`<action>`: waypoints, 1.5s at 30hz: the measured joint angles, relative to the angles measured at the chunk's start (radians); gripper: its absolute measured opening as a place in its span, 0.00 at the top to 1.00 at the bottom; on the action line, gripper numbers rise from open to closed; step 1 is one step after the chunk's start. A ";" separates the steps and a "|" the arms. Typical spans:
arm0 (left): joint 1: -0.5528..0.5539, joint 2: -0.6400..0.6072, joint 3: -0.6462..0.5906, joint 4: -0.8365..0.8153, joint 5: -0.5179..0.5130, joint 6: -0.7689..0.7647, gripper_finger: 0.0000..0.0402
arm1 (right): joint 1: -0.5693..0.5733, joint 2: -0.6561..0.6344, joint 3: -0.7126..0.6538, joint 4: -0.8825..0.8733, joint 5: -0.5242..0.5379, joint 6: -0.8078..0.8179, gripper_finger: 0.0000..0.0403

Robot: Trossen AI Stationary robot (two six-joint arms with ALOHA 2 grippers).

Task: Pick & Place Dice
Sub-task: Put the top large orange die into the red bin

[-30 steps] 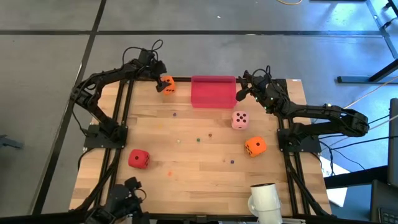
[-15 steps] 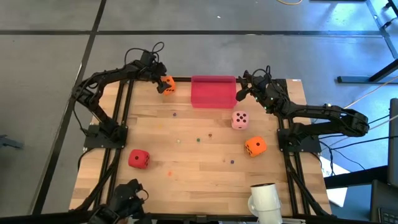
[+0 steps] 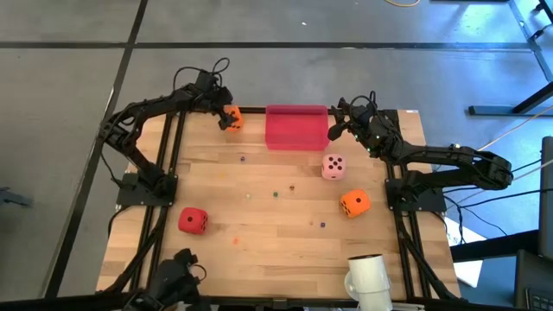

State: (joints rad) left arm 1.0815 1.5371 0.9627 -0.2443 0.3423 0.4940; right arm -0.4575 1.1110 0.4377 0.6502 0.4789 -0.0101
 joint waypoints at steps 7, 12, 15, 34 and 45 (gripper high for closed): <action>0.002 -0.050 0.000 -0.028 -0.037 0.010 0.00 | 0.000 0.000 0.000 0.000 0.000 0.000 0.57; 0.029 -0.009 0.000 -0.048 -0.014 0.064 0.00 | 0.000 0.000 0.000 0.000 0.000 0.000 0.57; 0.042 0.016 0.000 -0.050 0.048 0.115 0.00 | 0.000 0.000 0.000 0.000 0.000 0.000 0.57; 0.060 0.013 0.001 -0.053 0.092 0.141 0.00 | 0.000 0.000 0.000 0.000 0.000 0.000 0.57; 0.072 0.037 0.002 -0.073 0.099 0.157 0.00 | 0.000 0.000 0.000 0.000 0.001 0.000 0.57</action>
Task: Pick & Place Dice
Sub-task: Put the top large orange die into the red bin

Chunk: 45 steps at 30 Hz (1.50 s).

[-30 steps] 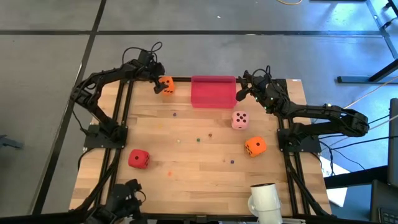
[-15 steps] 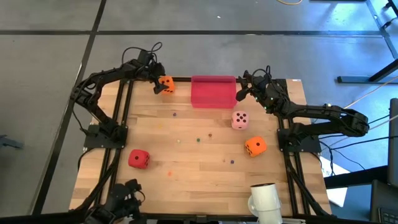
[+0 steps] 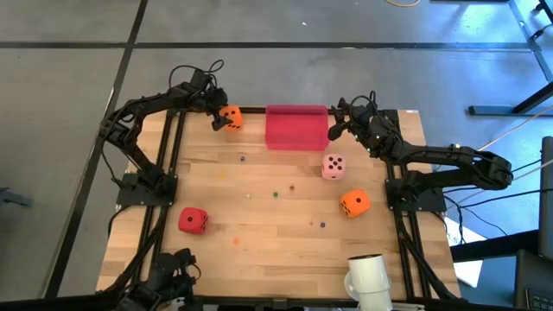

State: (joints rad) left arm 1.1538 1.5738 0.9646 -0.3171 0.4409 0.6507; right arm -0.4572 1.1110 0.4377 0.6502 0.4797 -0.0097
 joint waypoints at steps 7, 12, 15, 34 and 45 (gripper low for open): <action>-0.005 0.007 0.000 -0.003 -0.006 -0.009 0.00 | 0.000 0.000 0.000 0.000 0.002 0.000 0.57; -0.044 0.027 0.002 0.002 -0.087 -0.007 0.00 | 0.000 0.000 0.000 0.000 0.002 0.000 0.57; -0.065 0.042 0.002 0.006 -0.134 -0.008 0.00 | 0.000 0.000 0.000 0.000 0.001 0.000 0.57; -0.124 0.006 0.028 -0.005 -0.087 -0.127 0.00 | 0.000 0.000 0.000 0.000 -0.002 0.000 0.57; -0.335 -0.043 0.099 0.224 -0.055 -0.176 0.00 | 0.000 0.000 0.000 0.000 -0.001 0.000 0.57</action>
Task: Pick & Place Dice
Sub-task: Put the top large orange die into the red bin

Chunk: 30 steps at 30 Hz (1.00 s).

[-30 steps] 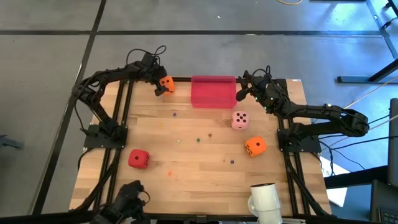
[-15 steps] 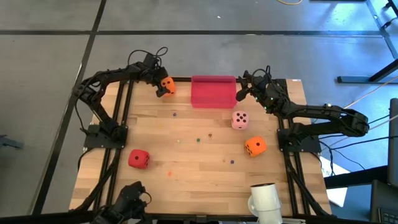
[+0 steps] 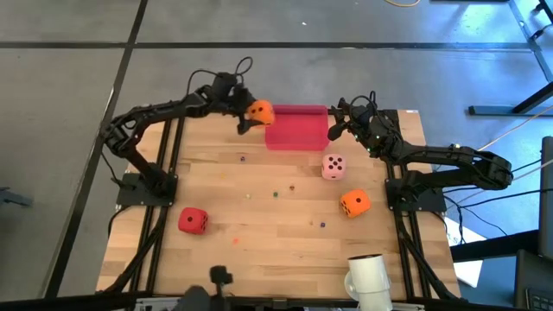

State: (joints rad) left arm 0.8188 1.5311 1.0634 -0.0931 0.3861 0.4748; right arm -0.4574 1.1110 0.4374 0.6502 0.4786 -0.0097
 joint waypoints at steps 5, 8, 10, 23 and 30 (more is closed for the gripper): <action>-0.075 0.000 0.000 0.162 -0.006 0.000 0.00 | 0.000 0.000 0.000 0.000 0.000 0.014 0.57; -0.099 0.008 0.000 0.204 -0.009 0.001 0.00 | 0.000 0.000 0.000 0.010 -0.004 0.050 0.57; -0.107 0.025 0.000 0.228 -0.009 -0.008 0.00 | 0.000 0.000 0.000 0.017 -0.039 0.059 0.57; -0.093 0.200 0.000 0.441 -0.007 -0.031 0.00 | 0.014 0.116 0.018 0.223 -0.364 0.131 0.57; -0.075 0.246 0.000 0.446 -0.008 -0.063 0.00 | 0.034 0.405 0.224 0.151 -0.366 0.076 0.68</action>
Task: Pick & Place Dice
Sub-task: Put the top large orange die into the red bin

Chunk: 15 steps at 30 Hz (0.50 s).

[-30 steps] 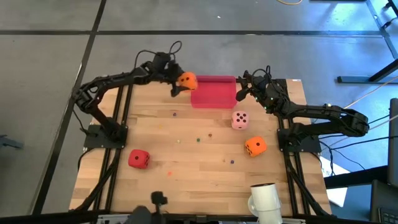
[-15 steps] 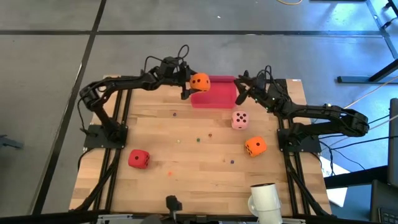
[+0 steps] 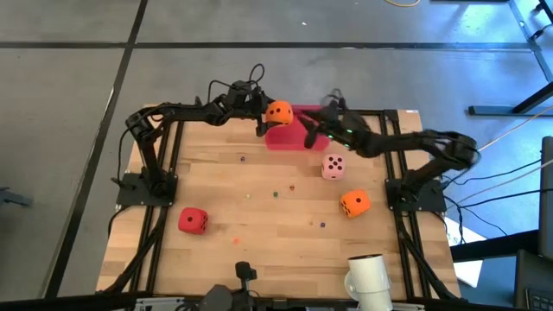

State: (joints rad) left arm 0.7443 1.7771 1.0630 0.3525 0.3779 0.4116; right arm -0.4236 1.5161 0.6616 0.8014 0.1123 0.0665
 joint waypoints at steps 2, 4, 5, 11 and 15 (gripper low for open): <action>-0.001 0.005 0.000 0.004 0.000 0.000 0.00 | 0.000 0.067 0.078 -0.039 0.000 -0.026 0.74; -0.001 0.005 0.000 0.004 0.002 0.000 0.00 | -0.003 0.129 0.152 -0.089 0.003 -0.050 0.81; -0.001 0.005 0.000 0.004 0.003 0.000 0.00 | -0.005 0.158 0.188 -0.119 0.005 -0.057 0.84; 0.006 0.005 0.000 0.004 -0.001 -0.004 0.00 | -0.016 0.268 0.358 -0.305 0.007 -0.090 0.99; 0.021 0.005 0.000 0.004 -0.021 -0.008 0.00 | -0.016 0.293 0.401 -0.321 0.007 -0.083 0.97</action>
State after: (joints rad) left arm 0.7652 1.7821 1.0630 0.3561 0.3568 0.4033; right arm -0.4396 1.8092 1.0631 0.4800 0.1190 -0.0166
